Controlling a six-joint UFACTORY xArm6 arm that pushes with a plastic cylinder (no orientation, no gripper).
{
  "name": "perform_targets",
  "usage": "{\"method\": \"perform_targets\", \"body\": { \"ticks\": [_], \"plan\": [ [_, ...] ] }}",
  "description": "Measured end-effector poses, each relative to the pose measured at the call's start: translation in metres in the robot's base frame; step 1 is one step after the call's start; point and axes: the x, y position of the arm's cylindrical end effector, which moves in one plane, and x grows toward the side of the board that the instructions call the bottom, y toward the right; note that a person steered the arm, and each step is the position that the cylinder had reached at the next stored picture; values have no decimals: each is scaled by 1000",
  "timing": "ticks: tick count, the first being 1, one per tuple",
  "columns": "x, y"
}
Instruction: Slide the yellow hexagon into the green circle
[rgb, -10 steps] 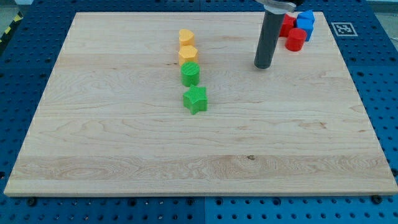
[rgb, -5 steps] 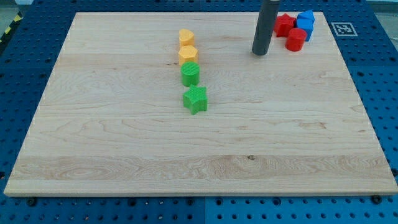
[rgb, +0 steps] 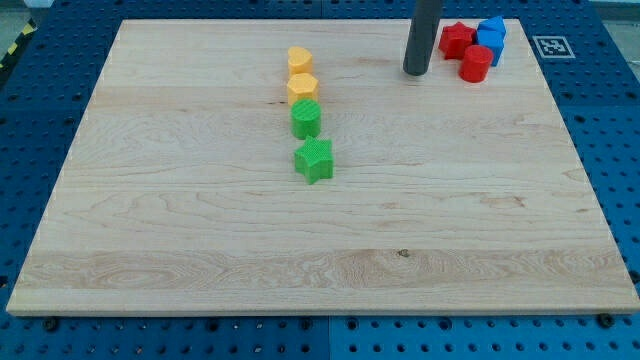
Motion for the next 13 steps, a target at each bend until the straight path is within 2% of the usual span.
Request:
{"method": "perform_targets", "body": {
  "ticks": [1, 2, 3, 5, 7, 13],
  "plan": [
    [-6, -5],
    [-10, -33],
    [-40, -72],
    [-51, -174],
    [-40, -175],
    [63, -133]
  ]
}}
